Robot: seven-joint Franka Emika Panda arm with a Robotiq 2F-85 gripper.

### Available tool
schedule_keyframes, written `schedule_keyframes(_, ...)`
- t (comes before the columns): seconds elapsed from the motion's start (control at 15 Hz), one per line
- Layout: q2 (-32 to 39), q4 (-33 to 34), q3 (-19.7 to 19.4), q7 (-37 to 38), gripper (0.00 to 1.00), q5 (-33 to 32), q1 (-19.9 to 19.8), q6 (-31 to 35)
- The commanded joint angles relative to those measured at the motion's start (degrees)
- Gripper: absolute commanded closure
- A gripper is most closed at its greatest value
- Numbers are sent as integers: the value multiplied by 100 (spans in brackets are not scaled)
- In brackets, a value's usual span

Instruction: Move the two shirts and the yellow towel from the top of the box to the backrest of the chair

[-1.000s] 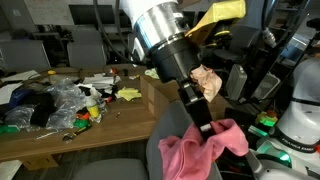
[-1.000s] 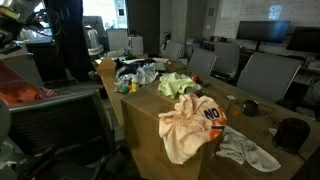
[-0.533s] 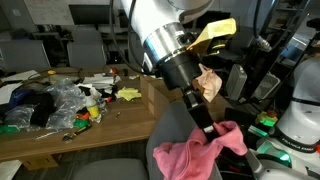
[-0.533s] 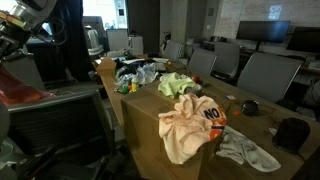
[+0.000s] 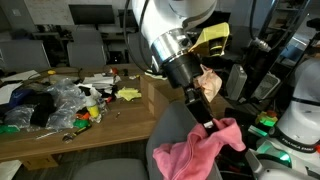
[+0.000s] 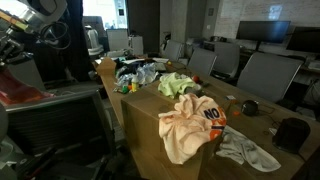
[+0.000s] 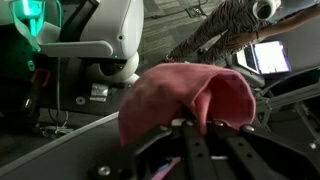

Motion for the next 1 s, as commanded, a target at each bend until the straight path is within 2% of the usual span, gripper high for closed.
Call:
schedule_keyframes(0.0,-390,-280,-67,-2,98,77,-72,15)
schedule_keyframes(0.93,-1411,-1611,43,-2,98,-56,-7,127)
